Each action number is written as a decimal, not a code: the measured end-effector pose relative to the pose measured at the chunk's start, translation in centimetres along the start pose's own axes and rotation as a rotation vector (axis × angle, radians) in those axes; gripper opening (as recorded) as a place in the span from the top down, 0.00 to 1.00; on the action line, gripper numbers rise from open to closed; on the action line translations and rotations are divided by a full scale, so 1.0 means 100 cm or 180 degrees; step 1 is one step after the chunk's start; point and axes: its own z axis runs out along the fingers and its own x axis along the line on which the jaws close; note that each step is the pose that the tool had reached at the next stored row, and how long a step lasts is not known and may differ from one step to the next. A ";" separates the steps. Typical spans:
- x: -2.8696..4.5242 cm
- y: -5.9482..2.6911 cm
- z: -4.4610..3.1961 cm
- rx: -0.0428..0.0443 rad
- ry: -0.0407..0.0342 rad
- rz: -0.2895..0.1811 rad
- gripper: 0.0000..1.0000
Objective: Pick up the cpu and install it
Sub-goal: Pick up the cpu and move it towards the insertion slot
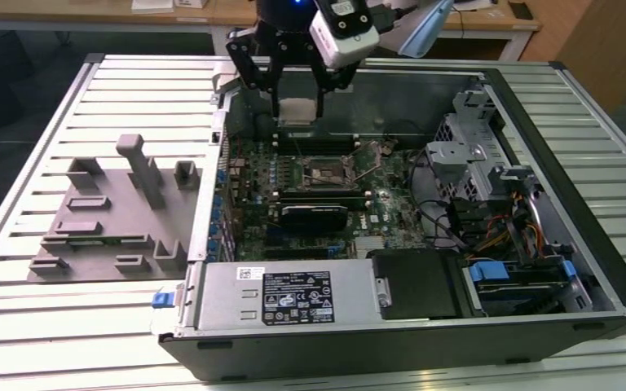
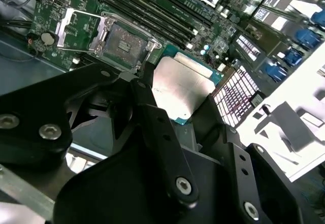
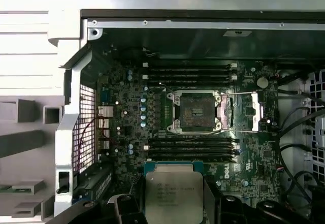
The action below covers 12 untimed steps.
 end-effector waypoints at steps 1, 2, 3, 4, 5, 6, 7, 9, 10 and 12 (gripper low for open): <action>-0.0005 -0.0001 0.0019 0.0000 0.0000 0.0000 0.45; -0.0011 -0.0002 0.0037 0.0000 0.0000 0.0000 0.45; -0.0016 -0.0003 0.0055 0.0000 0.0000 0.0000 0.45; -0.0023 -0.0004 0.0073 0.0000 0.0000 0.0000 0.45; -0.0030 -0.0004 0.0091 0.0000 0.0000 0.0000 0.45; -0.0037 -0.0005 0.0110 0.0000 0.0000 0.0000 0.45; -0.0044 -0.0006 0.0128 0.0000 0.0000 0.0000 0.45; -0.0059 -0.0008 0.0166 0.0000 0.0000 0.0000 0.45; -0.0066 -0.0009 0.0184 0.0000 0.0000 0.0000 0.45; -0.0084 -0.0010 0.0219 0.0000 0.0000 0.0000 0.45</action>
